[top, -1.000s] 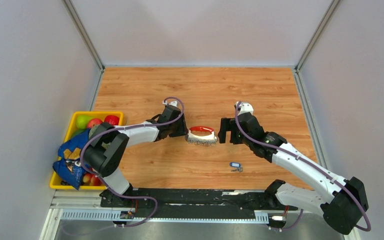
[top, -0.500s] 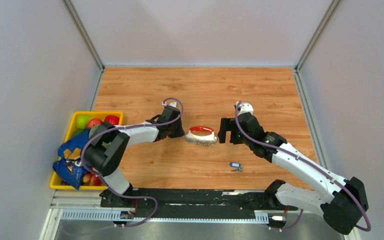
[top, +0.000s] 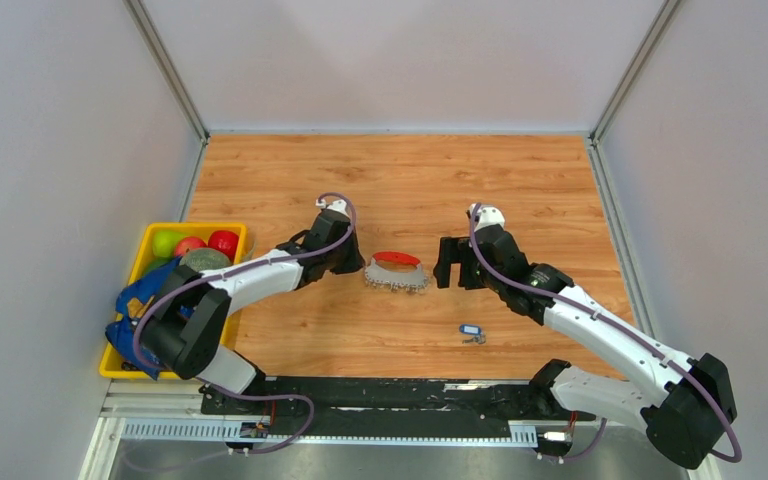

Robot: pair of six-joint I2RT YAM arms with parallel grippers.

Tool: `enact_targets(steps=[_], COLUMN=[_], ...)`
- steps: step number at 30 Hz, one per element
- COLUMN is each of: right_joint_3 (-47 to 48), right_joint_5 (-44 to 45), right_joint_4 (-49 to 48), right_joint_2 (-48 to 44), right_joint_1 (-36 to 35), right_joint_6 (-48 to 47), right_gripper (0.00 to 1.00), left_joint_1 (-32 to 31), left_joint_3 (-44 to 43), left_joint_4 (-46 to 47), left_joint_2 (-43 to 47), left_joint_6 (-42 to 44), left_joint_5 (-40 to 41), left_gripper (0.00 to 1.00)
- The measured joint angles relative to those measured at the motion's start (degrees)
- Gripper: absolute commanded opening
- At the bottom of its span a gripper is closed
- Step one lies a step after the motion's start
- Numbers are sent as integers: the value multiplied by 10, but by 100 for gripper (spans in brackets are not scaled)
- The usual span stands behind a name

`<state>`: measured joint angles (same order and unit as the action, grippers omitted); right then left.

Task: Put the keys on the keyring

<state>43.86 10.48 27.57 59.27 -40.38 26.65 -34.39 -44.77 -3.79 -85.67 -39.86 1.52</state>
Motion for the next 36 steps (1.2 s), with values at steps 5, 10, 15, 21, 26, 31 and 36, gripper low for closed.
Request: enact_targets(steps=[5, 10, 15, 21, 26, 31, 36], right_joint_3=[0, 6, 26, 36, 36, 36, 27], right_joint_5=[-22, -40, -25, 18, 80, 149, 191], right_joint_4=[0, 0, -6, -33, -73, -127, -174], right_joint_2=[-5, -16, -28, -32, -31, -15, -4], right_joint_1=[-3, -35, -120, -194, -287, -351, -376], right_joint_6=[-15, -46, -90, -136, -188, -260, -335], right_gripper=[93, 86, 82, 77, 72, 63, 58], left_joint_1=[0, 0, 0, 0, 0, 0, 0], left_joint_3=[0, -2, -5, -16, -27, -34, -37], left_joint_4=[-12, -29, -42, -60, -89, -113, -146], left_joint_2=[59, 93, 122, 174, 225, 256, 265], left_joint_6=[20, 22, -6, -53, -86, -126, -161], left_joint_5=[-20, -39, -74, -117, -129, -149, -165], left_gripper=[0, 0, 0, 0, 0, 0, 0])
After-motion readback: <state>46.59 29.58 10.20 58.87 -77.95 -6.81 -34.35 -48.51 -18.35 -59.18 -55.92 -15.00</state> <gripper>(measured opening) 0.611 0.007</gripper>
